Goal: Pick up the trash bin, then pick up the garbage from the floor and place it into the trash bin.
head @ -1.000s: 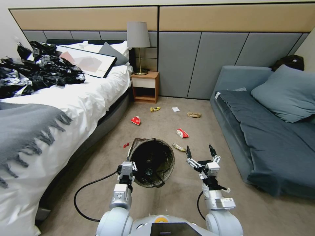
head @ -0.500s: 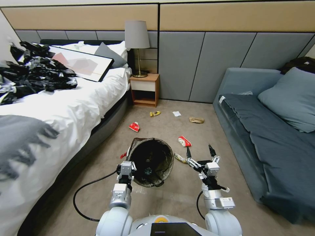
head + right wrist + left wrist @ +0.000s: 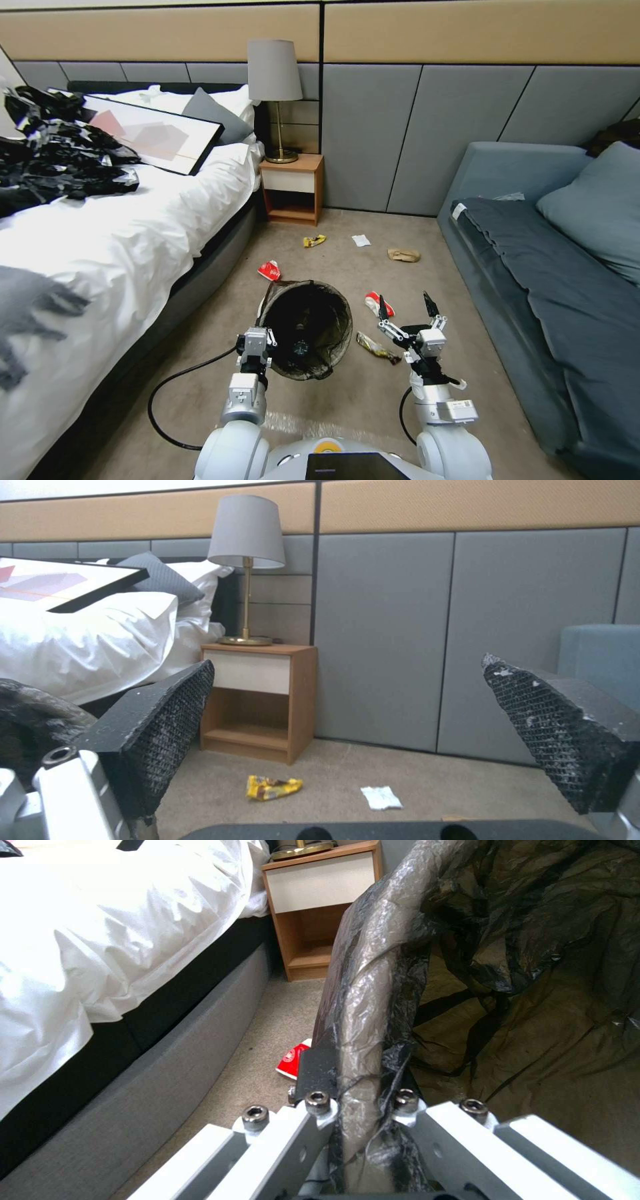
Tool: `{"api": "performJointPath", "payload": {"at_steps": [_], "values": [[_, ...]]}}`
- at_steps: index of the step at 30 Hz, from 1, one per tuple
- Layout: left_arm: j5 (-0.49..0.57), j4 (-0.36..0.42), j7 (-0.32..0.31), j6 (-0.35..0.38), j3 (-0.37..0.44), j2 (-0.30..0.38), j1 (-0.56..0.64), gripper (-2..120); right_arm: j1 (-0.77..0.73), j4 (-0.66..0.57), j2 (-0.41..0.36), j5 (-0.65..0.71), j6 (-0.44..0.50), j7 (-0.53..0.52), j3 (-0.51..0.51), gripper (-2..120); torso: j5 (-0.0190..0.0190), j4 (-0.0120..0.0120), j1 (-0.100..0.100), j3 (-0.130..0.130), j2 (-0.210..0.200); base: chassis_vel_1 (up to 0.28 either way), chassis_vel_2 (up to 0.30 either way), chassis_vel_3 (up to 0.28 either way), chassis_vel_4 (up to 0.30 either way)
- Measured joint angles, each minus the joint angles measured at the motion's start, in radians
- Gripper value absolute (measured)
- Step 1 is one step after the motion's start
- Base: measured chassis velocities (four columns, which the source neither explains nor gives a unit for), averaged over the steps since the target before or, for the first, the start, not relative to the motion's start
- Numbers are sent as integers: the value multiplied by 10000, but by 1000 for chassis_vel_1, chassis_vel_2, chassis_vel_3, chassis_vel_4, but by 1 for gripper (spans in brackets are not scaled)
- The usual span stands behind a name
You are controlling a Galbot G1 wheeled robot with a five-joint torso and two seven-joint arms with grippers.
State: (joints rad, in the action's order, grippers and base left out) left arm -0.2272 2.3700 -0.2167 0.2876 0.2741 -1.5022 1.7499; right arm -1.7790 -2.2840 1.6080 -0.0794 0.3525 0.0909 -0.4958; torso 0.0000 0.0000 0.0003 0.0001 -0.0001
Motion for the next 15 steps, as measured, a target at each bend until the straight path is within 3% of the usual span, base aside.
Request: {"api": "performJointPath", "payload": {"at_steps": [15], "values": [[-40, 23, -4, 0, -6, 110, 64, 0, 339, 225, 0, -158, 265, 291, -38, 100, 0, 0, -3, -2, 1, 0, 0, 0, 0]]}}
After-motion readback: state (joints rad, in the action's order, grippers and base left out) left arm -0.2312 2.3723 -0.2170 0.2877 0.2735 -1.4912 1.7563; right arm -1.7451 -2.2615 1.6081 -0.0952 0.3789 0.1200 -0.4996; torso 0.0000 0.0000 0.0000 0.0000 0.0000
